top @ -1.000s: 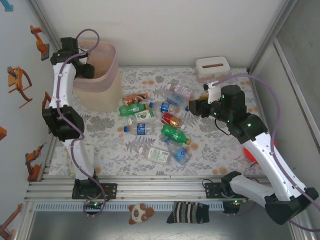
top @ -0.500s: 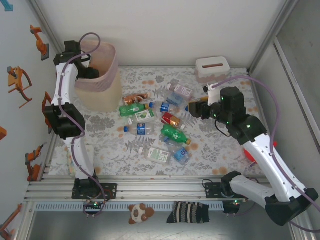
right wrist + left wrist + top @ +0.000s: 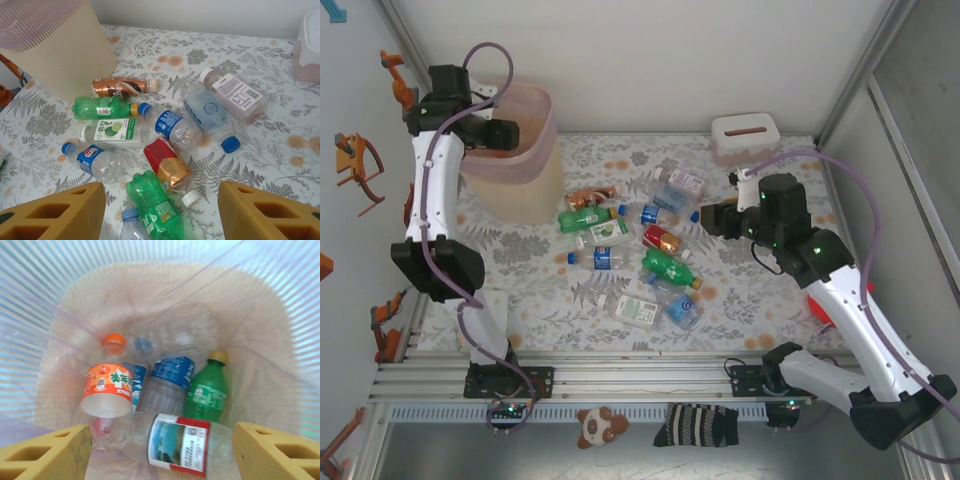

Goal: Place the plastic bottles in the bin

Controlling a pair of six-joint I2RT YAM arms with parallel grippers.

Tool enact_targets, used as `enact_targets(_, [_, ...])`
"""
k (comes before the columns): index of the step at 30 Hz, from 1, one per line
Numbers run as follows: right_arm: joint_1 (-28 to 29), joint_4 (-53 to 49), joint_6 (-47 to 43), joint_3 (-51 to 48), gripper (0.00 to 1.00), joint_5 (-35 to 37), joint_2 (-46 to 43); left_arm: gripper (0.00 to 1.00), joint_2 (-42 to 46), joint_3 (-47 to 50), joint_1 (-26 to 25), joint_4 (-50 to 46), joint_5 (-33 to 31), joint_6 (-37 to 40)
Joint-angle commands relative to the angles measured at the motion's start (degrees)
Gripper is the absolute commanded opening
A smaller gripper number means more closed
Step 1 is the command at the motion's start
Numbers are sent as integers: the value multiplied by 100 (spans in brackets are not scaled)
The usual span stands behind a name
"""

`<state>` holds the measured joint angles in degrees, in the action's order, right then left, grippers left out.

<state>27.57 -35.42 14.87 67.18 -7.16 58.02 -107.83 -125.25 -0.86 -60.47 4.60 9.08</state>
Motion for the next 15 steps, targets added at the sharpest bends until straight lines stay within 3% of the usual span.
enact_targets(1, [14,-306,287,275,60,240,139,71,462,374,-244,-114,390,-96])
enact_targets(9, [12,-700,622,465,59,717,390,70,1478,1702,-1353,-29,561,52])
enact_targets(15, [12,-664,584,465,59,663,405,70,2023,2777,-2079,73,1234,957])
